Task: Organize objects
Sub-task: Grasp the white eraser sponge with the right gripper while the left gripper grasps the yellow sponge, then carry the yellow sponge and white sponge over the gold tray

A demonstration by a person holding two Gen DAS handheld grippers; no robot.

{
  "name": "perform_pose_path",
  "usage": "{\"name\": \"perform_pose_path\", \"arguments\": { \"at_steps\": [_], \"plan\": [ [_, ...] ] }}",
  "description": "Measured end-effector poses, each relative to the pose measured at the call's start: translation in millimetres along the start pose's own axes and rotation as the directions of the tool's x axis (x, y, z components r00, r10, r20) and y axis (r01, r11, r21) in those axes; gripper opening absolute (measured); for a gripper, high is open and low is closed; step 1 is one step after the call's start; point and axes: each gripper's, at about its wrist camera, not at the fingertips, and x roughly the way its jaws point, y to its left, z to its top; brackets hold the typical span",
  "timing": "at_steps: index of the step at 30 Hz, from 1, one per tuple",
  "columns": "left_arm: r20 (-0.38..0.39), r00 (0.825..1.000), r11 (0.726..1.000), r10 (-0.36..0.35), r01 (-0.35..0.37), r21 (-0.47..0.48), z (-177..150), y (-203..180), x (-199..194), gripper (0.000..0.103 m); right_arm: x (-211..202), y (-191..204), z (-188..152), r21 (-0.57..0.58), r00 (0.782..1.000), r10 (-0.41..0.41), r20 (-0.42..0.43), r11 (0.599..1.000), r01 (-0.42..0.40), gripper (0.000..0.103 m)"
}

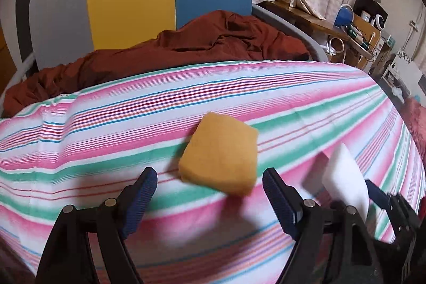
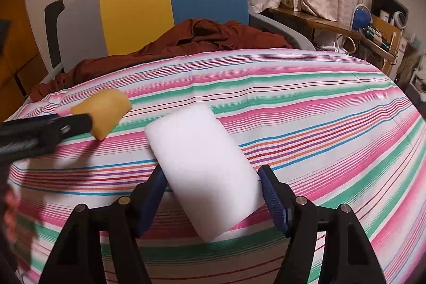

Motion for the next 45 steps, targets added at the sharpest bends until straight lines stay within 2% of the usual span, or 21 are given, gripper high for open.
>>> {"name": "perform_pose_path", "arguments": {
  "at_steps": [4,6,9,20,25,34,41,45],
  "plan": [
    [0.022,1.000,1.000,-0.015,0.015,0.017,-2,-1,10,0.081,2,1,0,-0.008,1.000,-0.009,0.001,1.000,0.009,0.071],
    [0.031,0.999,0.999,-0.036,0.035,0.025,-6,0,14,0.060,2,1,0,-0.008,1.000,-0.009,0.002,1.000,0.009,0.071],
    [0.057,0.996,0.998,-0.061,0.060,0.022,-9,3,11,0.056,3,1,0,-0.008,1.000,-0.012,0.004,1.000,0.012,0.071],
    [0.103,0.994,0.993,-0.038,0.048,-0.104,-43,30,-23,0.054,2,10,-2,-0.060,0.997,-0.076,0.014,0.995,0.076,0.071],
    [0.140,0.987,0.980,-0.078,0.101,-0.170,-72,41,-58,0.054,2,13,-3,-0.074,0.995,-0.097,0.019,0.992,0.098,0.070],
    [0.228,0.966,0.980,-0.124,0.156,-0.126,-128,41,-138,0.054,0,15,-2,-0.094,0.991,-0.127,0.036,0.987,0.130,0.068],
    [0.292,0.946,0.981,-0.137,0.171,-0.093,-167,54,-202,0.054,-17,25,-4,-0.128,0.979,-0.164,0.118,0.976,0.179,0.068],
    [0.316,0.941,0.982,-0.118,0.158,-0.105,-185,68,-227,0.054,-25,34,-8,-0.165,0.974,-0.173,0.144,0.967,0.196,0.068]
  ]
}}
